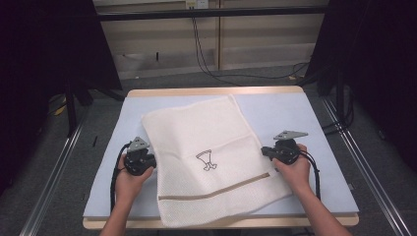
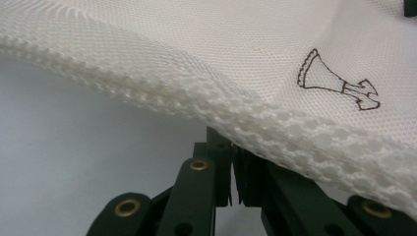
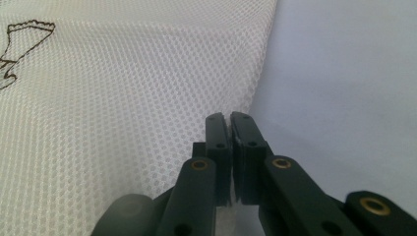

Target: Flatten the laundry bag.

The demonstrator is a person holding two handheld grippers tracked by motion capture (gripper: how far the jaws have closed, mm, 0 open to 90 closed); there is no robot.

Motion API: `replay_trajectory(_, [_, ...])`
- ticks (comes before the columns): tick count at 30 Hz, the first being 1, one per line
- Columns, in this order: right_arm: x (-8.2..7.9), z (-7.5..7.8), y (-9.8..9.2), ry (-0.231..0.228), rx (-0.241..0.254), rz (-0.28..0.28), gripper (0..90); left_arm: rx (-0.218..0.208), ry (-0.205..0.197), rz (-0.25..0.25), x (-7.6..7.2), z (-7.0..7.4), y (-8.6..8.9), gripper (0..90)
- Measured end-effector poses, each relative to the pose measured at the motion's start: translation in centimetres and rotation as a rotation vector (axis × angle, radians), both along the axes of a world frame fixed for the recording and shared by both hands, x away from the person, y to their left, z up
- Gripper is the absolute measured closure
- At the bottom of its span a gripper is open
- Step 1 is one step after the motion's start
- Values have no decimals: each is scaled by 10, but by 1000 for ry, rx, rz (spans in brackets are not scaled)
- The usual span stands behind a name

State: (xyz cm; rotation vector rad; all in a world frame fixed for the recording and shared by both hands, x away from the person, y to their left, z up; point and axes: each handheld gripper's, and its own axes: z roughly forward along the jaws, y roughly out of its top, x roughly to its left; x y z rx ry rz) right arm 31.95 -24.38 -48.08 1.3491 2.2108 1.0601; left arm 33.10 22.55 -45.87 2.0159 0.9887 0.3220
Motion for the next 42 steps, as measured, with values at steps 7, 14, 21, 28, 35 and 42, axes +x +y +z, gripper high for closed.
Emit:
replay_trajectory(7, [0,0,0,4,1,4,872,13,11,45,0,0,13,843])
replay_trajectory(14, [-1,2,-2,2,-1,22,856,36,31,78,-1,-2,23,768])
replay_trajectory(21, [0,6,0,-45,-20,6,728,38,31,122,-7,1,32,677])
replay_trajectory(28, [2,7,1,-56,-32,-16,592,70,46,178,-14,6,43,574])
replay_trajectory(35, [6,7,4,-51,-41,-23,608,48,62,211,-20,9,46,448])
replay_trajectory(42, [11,1,15,-29,-66,26,591,56,128,162,-17,-9,22,365])
